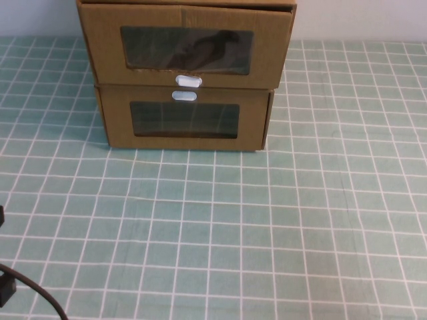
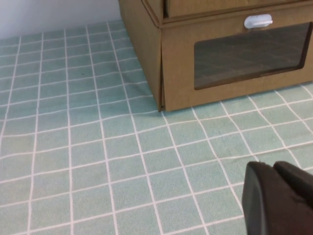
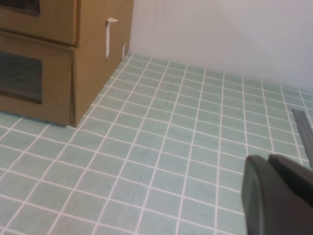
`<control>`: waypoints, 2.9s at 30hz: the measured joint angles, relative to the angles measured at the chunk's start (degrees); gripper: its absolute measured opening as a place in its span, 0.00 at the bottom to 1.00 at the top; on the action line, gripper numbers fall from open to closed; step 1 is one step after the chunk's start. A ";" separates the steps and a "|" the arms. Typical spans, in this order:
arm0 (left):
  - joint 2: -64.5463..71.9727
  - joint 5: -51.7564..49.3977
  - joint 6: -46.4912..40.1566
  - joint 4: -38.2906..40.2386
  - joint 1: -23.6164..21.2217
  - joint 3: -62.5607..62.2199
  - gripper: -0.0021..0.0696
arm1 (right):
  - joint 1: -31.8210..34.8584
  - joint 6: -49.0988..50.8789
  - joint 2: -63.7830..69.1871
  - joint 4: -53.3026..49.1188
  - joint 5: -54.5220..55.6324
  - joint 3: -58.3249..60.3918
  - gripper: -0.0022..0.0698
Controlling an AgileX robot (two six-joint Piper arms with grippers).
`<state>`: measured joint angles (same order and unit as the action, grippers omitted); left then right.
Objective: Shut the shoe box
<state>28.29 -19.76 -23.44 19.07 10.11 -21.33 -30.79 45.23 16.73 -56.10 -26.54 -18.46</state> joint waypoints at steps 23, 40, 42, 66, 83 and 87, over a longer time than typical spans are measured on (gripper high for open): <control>-28.74 3.77 26.67 -21.84 0.00 22.74 0.02 | 0.00 0.00 0.00 0.00 0.21 0.00 0.01; -28.87 -1.04 26.76 -21.84 0.00 22.83 0.02 | 0.00 0.00 0.00 0.00 0.21 0.00 0.01; -28.87 -1.04 26.76 -21.84 0.00 22.83 0.02 | 0.00 0.00 0.00 0.00 0.21 0.00 0.01; -28.87 -1.04 26.76 -21.84 0.00 22.83 0.02 | 0.27 0.00 1.40 0.00 2.32 0.55 0.01; -28.98 -1.04 26.76 -21.84 0.00 22.83 0.02 | 13.08 -14.66 -7.73 27.95 -5.16 0.55 0.01; -28.98 -1.04 26.76 -21.84 0.00 22.83 0.02 | 19.36 -30.31 -10.22 40.43 -5.13 0.55 0.01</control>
<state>-0.69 -20.80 3.32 -2.77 10.11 1.50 -11.43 14.92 6.51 -15.67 -31.68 -17.91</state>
